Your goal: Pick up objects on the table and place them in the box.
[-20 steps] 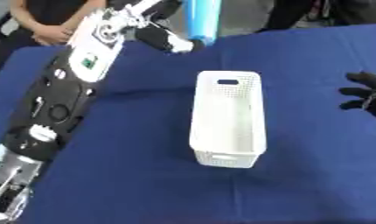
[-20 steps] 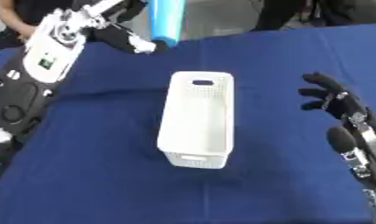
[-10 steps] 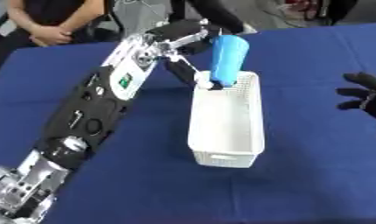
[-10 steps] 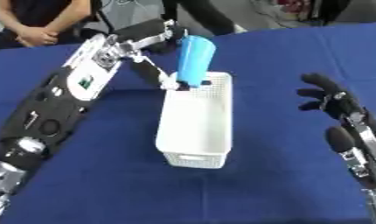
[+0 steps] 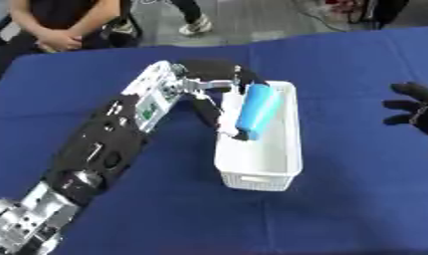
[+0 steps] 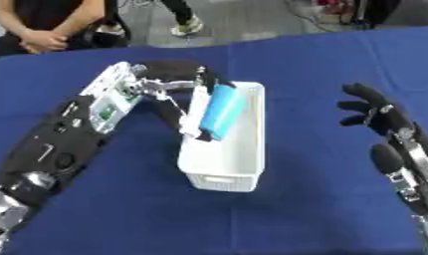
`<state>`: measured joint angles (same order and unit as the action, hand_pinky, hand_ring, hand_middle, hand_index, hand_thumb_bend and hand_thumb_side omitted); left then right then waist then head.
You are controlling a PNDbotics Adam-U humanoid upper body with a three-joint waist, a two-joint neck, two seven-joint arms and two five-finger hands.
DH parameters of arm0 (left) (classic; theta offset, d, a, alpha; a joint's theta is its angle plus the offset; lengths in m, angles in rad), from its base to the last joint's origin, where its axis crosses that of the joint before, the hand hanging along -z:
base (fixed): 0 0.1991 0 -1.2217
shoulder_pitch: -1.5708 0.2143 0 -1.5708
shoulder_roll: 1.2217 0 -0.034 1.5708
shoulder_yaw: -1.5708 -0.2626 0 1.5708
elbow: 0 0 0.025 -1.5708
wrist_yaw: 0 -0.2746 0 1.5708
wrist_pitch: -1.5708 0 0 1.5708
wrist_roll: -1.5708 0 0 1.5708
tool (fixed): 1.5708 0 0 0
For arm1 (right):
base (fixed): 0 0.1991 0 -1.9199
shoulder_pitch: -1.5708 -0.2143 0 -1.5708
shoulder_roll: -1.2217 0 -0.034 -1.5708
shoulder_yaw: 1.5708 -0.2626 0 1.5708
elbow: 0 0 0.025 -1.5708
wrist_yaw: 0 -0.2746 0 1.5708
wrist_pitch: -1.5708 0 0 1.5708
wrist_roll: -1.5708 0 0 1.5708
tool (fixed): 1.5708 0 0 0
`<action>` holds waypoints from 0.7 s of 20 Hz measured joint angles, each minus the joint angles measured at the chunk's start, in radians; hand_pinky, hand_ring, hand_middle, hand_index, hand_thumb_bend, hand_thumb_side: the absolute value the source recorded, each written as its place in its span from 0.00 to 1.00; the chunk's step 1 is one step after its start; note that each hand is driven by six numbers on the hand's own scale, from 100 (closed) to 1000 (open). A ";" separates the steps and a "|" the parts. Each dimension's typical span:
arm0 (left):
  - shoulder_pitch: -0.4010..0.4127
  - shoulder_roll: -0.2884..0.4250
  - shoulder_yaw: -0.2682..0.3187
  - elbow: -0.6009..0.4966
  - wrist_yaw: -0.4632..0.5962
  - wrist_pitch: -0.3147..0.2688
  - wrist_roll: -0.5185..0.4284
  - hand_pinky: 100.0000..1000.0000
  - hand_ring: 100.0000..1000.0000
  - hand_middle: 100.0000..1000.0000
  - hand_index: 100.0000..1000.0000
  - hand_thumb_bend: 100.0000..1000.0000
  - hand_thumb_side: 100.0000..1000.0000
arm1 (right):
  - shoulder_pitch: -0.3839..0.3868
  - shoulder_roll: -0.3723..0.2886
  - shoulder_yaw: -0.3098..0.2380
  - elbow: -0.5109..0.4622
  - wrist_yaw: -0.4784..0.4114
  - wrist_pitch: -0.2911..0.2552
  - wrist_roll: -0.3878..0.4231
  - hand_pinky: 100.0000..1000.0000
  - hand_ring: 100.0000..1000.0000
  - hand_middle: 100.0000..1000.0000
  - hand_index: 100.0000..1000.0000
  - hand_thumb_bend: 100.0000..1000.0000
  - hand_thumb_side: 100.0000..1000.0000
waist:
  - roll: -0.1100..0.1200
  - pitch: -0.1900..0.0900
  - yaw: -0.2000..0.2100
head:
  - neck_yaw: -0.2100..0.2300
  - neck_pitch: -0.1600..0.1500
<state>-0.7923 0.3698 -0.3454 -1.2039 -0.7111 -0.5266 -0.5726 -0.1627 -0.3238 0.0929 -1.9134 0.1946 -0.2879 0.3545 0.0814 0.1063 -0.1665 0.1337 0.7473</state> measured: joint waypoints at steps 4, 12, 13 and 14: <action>0.006 0.007 0.004 -0.009 0.016 0.022 -0.022 0.87 0.87 0.94 1.00 1.00 0.97 | 0.000 0.000 0.000 0.003 0.000 0.000 0.000 0.69 0.83 0.91 1.00 0.51 1.00 | 0.000 0.000 0.002 | 0.000 0.000; 0.010 0.011 0.010 -0.018 0.026 0.038 -0.038 0.89 0.88 0.95 1.00 1.00 0.98 | 0.000 0.000 0.000 0.003 0.000 0.000 0.000 0.69 0.83 0.91 1.00 0.51 1.00 | 0.000 0.000 0.002 | 0.000 0.000; 0.010 0.011 0.010 -0.018 0.027 0.038 -0.039 0.88 0.88 0.95 1.00 1.00 0.98 | 0.000 0.000 0.000 0.003 0.000 0.000 0.000 0.69 0.83 0.91 1.00 0.51 1.00 | 0.000 0.000 0.002 | 0.000 0.000; 0.010 0.011 0.010 -0.018 0.027 0.039 -0.039 0.88 0.88 0.95 1.00 1.00 0.98 | 0.000 0.000 0.000 0.003 0.000 0.000 0.000 0.69 0.83 0.91 1.00 0.51 1.00 | 0.000 0.000 0.002 | 0.000 0.000</action>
<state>-0.7823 0.3809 -0.3355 -1.2224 -0.6836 -0.4876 -0.6119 -0.1627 -0.3238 0.0926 -1.9101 0.1946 -0.2881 0.3543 0.0813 0.1063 -0.1641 0.1337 0.7473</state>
